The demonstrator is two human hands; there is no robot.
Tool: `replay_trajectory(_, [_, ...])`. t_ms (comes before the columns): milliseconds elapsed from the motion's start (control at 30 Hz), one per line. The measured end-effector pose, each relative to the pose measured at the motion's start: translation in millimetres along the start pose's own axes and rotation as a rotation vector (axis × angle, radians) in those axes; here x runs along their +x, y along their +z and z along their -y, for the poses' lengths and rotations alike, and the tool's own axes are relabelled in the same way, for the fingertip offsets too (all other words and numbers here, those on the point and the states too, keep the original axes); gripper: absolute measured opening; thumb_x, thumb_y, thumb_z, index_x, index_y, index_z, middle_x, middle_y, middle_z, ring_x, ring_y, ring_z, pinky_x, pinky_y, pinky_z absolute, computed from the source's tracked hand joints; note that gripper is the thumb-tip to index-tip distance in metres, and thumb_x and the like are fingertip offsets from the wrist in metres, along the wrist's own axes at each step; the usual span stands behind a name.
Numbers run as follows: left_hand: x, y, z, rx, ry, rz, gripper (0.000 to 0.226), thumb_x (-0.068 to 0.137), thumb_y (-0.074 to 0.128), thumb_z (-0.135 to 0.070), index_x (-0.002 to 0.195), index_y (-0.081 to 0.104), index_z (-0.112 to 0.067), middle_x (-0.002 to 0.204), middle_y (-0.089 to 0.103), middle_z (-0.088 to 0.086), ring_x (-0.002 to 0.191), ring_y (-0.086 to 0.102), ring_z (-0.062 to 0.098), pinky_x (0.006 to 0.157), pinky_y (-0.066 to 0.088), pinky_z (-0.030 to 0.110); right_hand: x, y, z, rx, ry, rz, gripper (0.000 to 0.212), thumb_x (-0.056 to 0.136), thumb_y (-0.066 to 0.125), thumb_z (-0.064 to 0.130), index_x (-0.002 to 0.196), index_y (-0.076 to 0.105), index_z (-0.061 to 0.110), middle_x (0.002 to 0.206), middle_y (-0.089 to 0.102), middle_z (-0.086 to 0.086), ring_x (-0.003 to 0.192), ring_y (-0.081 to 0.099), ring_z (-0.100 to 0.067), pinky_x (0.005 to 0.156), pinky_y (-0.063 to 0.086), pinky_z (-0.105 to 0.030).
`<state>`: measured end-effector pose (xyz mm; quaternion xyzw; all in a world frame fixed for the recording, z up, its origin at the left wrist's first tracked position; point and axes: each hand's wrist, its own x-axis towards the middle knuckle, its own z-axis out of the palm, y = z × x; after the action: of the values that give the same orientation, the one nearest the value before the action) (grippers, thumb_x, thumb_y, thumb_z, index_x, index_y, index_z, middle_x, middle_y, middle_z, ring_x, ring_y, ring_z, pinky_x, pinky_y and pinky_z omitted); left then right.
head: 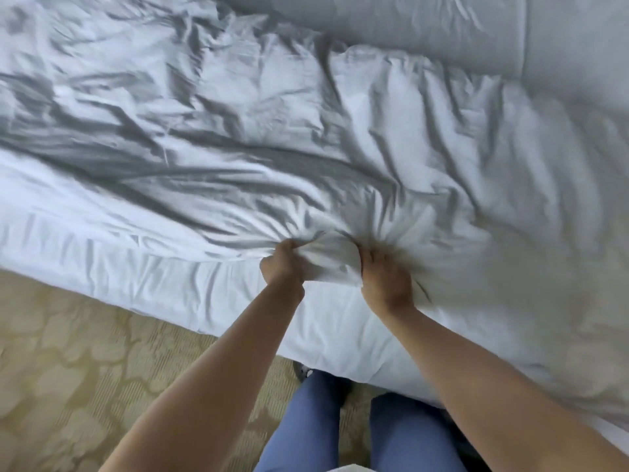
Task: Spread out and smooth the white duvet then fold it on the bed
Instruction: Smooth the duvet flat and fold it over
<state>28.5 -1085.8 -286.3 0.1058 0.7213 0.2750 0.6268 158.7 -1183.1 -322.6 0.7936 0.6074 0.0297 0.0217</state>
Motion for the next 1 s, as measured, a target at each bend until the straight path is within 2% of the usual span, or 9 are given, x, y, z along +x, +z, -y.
replay_trajectory(100, [-26,-11,-8,-0.074,0.038,0.015,0.012,0.072,0.064,-0.010,0.080,0.057,-0.007,0.066,0.047,0.006,0.053,0.042,0.020,0.046,0.030,0.025,-6,-35,-5,0.132,0.022,-0.205,0.051,0.044,0.067,0.005,0.093,0.056,0.011,0.061,0.056,-0.007,0.048,0.055,-0.028,0.041,0.039,-0.025])
replay_trajectory(167, [-30,-32,13,0.002,0.025,-0.025,0.014,0.074,0.066,-0.012,0.082,0.058,-0.004,0.063,0.047,0.005,0.050,0.042,0.019,0.044,0.031,0.025,-25,-40,-2,0.157,-0.072,-0.095,0.051,0.049,0.065,0.005,0.098,0.054,0.011,0.066,0.059,-0.008,0.054,0.060,-0.029,0.045,0.044,-0.027])
replay_trajectory(267, [-16,-72,56,0.250,-0.120,-0.019,0.029,0.090,0.057,-0.015,0.115,0.059,0.000,0.075,0.056,0.006,0.060,0.055,0.019,0.046,0.050,0.027,-40,-27,5,0.212,-0.170,0.650,0.040,0.079,0.060,0.014,0.119,0.054,0.013,0.111,0.063,-0.009,0.099,0.063,-0.028,0.078,0.049,-0.031])
replay_trajectory(333, [-5,-78,69,0.355,-0.162,0.036,0.029,0.095,0.050,-0.010,0.123,0.054,0.000,0.087,0.060,0.011,0.063,0.057,0.020,0.041,0.053,0.025,-45,-12,8,0.261,-0.159,0.948,0.045,0.086,0.056,0.024,0.131,0.048,0.018,0.130,0.054,-0.005,0.118,0.053,-0.027,0.093,0.044,-0.031])
replay_trajectory(467, [-7,-55,71,0.525,-0.117,-0.018,0.025,0.092,0.054,-0.010,0.114,0.056,0.002,0.082,0.060,0.021,0.056,0.055,0.026,0.034,0.048,0.025,-67,-2,-12,0.377,-0.153,0.740,0.051,0.088,0.052,0.026,0.137,0.041,0.020,0.138,0.047,-0.003,0.128,0.044,-0.027,0.102,0.035,-0.034])
replay_trajectory(567, [-19,-40,77,0.633,-0.154,-0.034,0.029,0.092,0.050,-0.011,0.117,0.053,0.002,0.075,0.057,0.019,0.058,0.056,0.027,0.047,0.047,0.030,-77,-1,-46,0.312,-0.141,0.517,0.055,0.094,0.046,0.036,0.145,0.033,0.021,0.150,0.035,-0.004,0.134,0.037,-0.024,0.106,0.029,-0.033])
replay_trajectory(667, [-40,-22,96,0.941,-0.079,0.067,0.034,0.093,0.045,-0.020,0.119,0.053,0.000,0.080,0.058,0.013,0.063,0.059,0.027,0.057,0.048,0.031,-81,-2,-80,0.276,-0.098,0.548,0.063,0.095,0.044,0.044,0.150,0.022,0.023,0.159,0.012,-0.004,0.144,0.018,-0.023,0.115,0.016,-0.035])
replay_trajectory(867, [-88,31,125,1.737,0.668,-0.019,0.031,0.093,0.045,-0.026,0.119,0.055,-0.013,0.116,0.064,0.008,0.111,0.058,0.027,0.085,0.046,0.035,-104,-9,-130,0.268,-0.023,0.571,0.074,0.094,0.040,0.052,0.153,0.004,0.029,0.161,-0.009,-0.001,0.147,-0.008,-0.020,0.117,-0.005,-0.036])
replay_trajectory(1000, [-101,80,154,1.808,0.956,0.315,0.058,0.091,0.045,-0.020,0.146,0.029,-0.021,0.143,0.042,0.003,0.130,0.038,0.023,0.104,0.033,0.037,-130,-3,-178,0.274,0.114,0.677,0.086,0.089,0.035,0.066,0.152,-0.011,0.030,0.157,-0.024,0.001,0.144,-0.024,-0.019,0.117,-0.013,-0.041])
